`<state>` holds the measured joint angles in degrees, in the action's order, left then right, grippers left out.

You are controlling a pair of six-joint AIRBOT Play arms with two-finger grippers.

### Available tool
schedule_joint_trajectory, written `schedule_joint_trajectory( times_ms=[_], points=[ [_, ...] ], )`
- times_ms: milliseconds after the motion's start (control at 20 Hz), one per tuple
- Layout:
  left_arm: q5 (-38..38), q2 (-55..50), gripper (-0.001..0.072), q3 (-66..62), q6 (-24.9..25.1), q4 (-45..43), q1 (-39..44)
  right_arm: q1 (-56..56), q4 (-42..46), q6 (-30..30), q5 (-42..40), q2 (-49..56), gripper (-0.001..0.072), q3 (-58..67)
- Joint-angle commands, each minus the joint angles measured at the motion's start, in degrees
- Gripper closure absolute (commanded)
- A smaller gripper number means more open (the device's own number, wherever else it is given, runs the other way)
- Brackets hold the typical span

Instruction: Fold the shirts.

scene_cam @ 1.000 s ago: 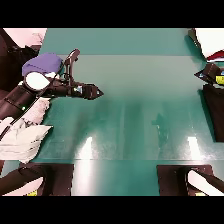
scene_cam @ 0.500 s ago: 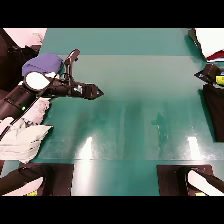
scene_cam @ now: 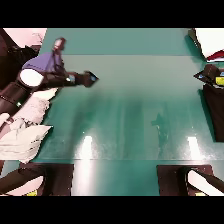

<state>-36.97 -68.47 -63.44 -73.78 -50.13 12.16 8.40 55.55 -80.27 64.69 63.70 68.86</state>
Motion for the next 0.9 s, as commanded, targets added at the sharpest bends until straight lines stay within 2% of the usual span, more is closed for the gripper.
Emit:
schedule_joint_trajectory(
  times_ms=[0, 150, 300, 550, 850],
  points=[
    [1.20, -4.50, 0.0001, -6.08, -5.88, -14.95, -10.95, -0.02, -0.04, 0.00, 0.74, 0.02, 0.0696, -0.04],
    [-0.02, -12.66, 0.0001, -14.36, -5.88, -21.31, -18.73, -0.04, -0.04, 0.00, 1.01, 0.02, 0.0696, -0.04],
    [-1.75, -22.91, 0.0002, -22.86, -5.81, -25.62, -22.45, -0.04, -0.02, 0.00, 1.09, 0.02, 0.0696, -0.04],
    [-4.37, -37.48, 0.0001, -33.66, -5.77, -32.33, -23.04, -0.07, -0.04, -0.02, 1.11, 0.02, 0.0696, -0.04],
    [-1.90, -43.74, 0.0003, -38.40, -5.75, -34.95, -23.04, -0.09, -0.04, -0.04, 1.16, 0.02, 0.0695, -0.04]
  ],
)
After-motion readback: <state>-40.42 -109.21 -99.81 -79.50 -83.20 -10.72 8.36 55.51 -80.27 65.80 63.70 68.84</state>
